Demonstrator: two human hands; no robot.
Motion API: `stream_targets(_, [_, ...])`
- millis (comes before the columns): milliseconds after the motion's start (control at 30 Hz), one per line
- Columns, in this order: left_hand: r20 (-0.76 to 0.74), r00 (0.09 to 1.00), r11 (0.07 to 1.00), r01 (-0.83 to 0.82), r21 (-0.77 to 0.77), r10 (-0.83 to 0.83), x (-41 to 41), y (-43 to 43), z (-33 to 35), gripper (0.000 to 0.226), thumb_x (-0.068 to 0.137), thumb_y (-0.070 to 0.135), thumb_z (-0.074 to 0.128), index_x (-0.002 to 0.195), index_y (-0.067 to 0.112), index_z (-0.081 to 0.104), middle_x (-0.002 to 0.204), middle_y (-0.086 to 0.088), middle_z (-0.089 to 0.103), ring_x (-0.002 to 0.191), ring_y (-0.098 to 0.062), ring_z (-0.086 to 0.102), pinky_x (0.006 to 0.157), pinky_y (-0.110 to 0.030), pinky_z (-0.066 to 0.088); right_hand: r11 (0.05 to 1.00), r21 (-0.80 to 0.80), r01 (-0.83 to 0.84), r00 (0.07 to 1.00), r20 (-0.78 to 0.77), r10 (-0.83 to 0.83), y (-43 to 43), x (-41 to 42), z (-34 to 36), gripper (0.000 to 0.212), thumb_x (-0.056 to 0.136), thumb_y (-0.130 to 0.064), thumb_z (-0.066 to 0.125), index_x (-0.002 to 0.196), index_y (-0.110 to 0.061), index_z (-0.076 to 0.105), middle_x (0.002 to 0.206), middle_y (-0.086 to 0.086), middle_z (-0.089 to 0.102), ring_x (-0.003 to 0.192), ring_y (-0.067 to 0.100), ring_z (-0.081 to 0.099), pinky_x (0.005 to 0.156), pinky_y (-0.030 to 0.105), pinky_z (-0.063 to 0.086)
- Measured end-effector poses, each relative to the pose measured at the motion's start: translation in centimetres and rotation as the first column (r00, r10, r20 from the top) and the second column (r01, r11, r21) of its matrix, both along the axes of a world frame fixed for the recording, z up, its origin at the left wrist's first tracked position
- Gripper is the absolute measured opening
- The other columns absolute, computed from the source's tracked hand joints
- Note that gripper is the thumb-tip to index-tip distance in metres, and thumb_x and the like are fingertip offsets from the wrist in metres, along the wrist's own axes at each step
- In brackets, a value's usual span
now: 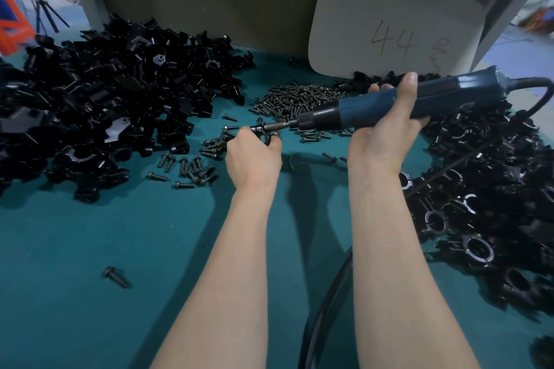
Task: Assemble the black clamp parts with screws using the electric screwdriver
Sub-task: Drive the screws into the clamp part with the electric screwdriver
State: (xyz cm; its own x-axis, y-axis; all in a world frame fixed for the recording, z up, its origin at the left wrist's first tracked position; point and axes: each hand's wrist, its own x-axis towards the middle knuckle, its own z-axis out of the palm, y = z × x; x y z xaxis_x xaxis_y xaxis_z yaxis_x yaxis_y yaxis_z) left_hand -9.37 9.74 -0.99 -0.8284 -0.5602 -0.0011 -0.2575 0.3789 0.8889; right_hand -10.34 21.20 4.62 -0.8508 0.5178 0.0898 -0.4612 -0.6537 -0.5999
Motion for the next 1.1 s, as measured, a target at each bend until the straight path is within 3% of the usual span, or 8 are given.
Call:
stream_targets(200, [0.005,1.000,1.000,0.003,-0.026,-0.003,-0.1,-0.1,-0.1,0.026,0.091,0.030,0.060,0.101,0.006,0.058,0.093,-0.010,0.069,0.080,-0.030,0.070,0.074,-0.044,0.056,1.000,0.006,-0.002,1.000,-0.016,0.002,-0.2,0.1,0.1,0.042,0.095,-0.019,0.057,0.129,-0.021,0.031,0.089,0.004,0.056,0.068,0.007,0.063,0.068,0.019,0.052])
stream_targets(467, [0.021,1.000,1.000,0.013,-0.015,-0.012,-0.1,-0.2,0.0,0.023,0.090,0.030,0.061,0.098,0.009,0.058,0.089,-0.010,0.070,0.079,-0.028,0.071,0.073,-0.043,0.058,0.998,0.058,-0.027,0.999,-0.030,0.028,-0.2,0.2,0.0,0.054,0.095,-0.021,0.057,0.141,-0.016,0.029,0.087,0.004,0.057,0.077,0.013,0.063,0.073,0.023,0.052])
stream_targets(600, [0.073,0.995,0.997,0.071,0.016,-0.072,-0.1,-0.8,0.3,0.014,0.090,0.027,0.059,0.087,0.013,0.057,0.063,-0.005,0.070,0.055,-0.014,0.068,0.067,-0.035,0.060,0.992,0.082,-0.095,0.992,-0.073,0.101,0.1,0.3,0.0,0.052,0.095,-0.021,0.057,0.139,-0.016,0.031,0.086,0.002,0.057,0.079,0.015,0.063,0.079,0.027,0.052])
stream_targets(700, [0.185,0.970,0.988,0.153,0.026,-0.156,-0.1,-1.7,0.7,0.017,0.090,0.028,0.058,0.084,0.011,0.058,0.057,-0.005,0.070,0.040,-0.010,0.060,0.065,-0.031,0.061,0.983,0.086,-0.163,0.980,-0.102,0.171,0.5,0.3,0.0,0.055,0.094,-0.023,0.056,0.142,-0.011,0.031,0.087,0.004,0.056,0.083,0.018,0.061,0.088,0.033,0.051])
stream_targets(833, [0.291,0.924,0.968,0.228,0.104,-0.249,0.0,-2.1,1.1,0.021,0.090,0.027,0.059,0.080,0.010,0.054,0.049,-0.003,0.066,0.058,-0.018,0.071,0.056,-0.026,0.058,0.968,0.113,-0.225,0.964,-0.120,0.238,1.3,0.3,-0.1,0.048,0.095,-0.024,0.054,0.138,-0.011,0.035,0.086,0.004,0.056,0.081,0.018,0.060,0.084,0.031,0.051])
stream_targets(900, [0.318,0.905,0.958,0.252,0.135,-0.283,0.0,-2.1,1.2,0.021,0.089,0.028,0.060,0.082,0.009,0.054,0.048,-0.003,0.066,0.056,-0.017,0.070,0.048,-0.021,0.050,0.963,0.114,-0.245,0.957,-0.133,0.259,1.7,0.4,-0.2,0.046,0.095,-0.024,0.055,0.134,-0.011,0.037,0.085,0.004,0.056,0.079,0.017,0.061,0.081,0.030,0.052])
stream_targets(1100, [0.283,0.891,0.924,0.287,0.254,-0.354,-0.3,-2.1,1.1,0.021,0.086,0.028,0.063,0.092,0.011,0.053,0.054,-0.006,0.069,0.050,-0.014,0.065,0.047,-0.019,0.047,0.968,0.098,-0.232,0.959,-0.142,0.244,2.3,0.6,0.3,0.059,0.093,-0.025,0.058,0.142,-0.005,0.034,0.081,0.003,0.058,0.077,0.016,0.061,0.078,0.030,0.053])
